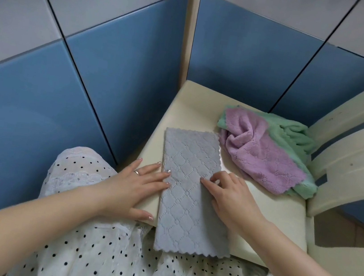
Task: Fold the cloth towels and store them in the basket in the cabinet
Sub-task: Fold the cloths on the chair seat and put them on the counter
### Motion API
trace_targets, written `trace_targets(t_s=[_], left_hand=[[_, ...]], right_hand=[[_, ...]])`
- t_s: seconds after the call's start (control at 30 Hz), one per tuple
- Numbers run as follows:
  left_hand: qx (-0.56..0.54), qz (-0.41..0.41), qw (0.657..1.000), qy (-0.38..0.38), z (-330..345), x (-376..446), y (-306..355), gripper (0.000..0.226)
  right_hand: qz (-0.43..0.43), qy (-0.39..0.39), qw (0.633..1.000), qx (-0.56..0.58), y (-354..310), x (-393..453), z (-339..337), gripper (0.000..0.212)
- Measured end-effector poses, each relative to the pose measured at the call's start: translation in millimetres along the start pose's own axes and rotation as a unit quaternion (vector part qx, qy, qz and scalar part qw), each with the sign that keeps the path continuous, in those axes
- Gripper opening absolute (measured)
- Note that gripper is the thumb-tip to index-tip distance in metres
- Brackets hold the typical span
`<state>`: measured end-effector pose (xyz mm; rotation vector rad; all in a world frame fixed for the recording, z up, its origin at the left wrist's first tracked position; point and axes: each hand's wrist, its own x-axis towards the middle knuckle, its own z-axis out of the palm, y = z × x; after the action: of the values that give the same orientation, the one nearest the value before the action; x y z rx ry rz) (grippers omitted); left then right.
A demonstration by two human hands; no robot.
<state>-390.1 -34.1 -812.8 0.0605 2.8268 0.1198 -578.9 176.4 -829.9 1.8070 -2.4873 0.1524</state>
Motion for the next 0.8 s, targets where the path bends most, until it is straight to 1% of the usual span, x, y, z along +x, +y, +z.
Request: trace_targets(t_s=[0.13, 0.23, 0.3, 0.4, 0.47, 0.53, 0.67, 0.7, 0.8], left_hand=[[0.003, 0.043, 0.999, 0.018, 3.2, 6.6, -8.6, 0.085], [0.026, 0.083, 0.996, 0.030, 1.7, 11.3, -6.4, 0.092], [0.035, 0.103, 0.994, 0.019, 3.2, 13.5, -0.8, 0.095], [0.037, 0.098, 0.994, 0.034, 11.8, 13.4, 4.4, 0.092], [0.046, 0.095, 0.993, 0.062, 18.9, 11.9, 5.1, 0.089], [0.045, 0.095, 0.991, 0.077, 23.6, 8.2, 6.2, 0.084], [0.021, 0.103, 0.988, 0.112, 29.9, 3.3, 5.5, 0.075], [0.008, 0.105, 0.987, 0.121, 30.7, 2.8, 5.5, 0.073], [-0.028, 0.103, 0.985, 0.139, 30.7, 2.1, 6.6, 0.066]], right_hand=[[-0.007, -0.017, 0.999, 0.035, 1.3, -12.1, -5.1, 0.054], [-0.032, -0.083, 0.995, 0.053, 10.5, -34.2, -9.1, 0.064], [-0.047, -0.132, 0.988, 0.069, 15.9, -50.1, -9.7, 0.071], [-0.051, -0.188, 0.977, 0.083, 16.8, -61.7, -10.4, 0.076], [-0.050, -0.196, 0.976, 0.083, 15.4, -65.5, -10.2, 0.080], [-0.061, -0.176, 0.980, 0.070, 12.3, -70.6, -6.8, 0.085], [-0.087, -0.098, 0.991, -0.005, 0.1, -80.5, 7.9, 0.091], [-0.082, -0.070, 0.994, 0.000, -4.2, -82.4, 12.0, 0.087], [-0.057, 0.026, 0.996, 0.059, -17.0, -85.3, 17.6, 0.057]])
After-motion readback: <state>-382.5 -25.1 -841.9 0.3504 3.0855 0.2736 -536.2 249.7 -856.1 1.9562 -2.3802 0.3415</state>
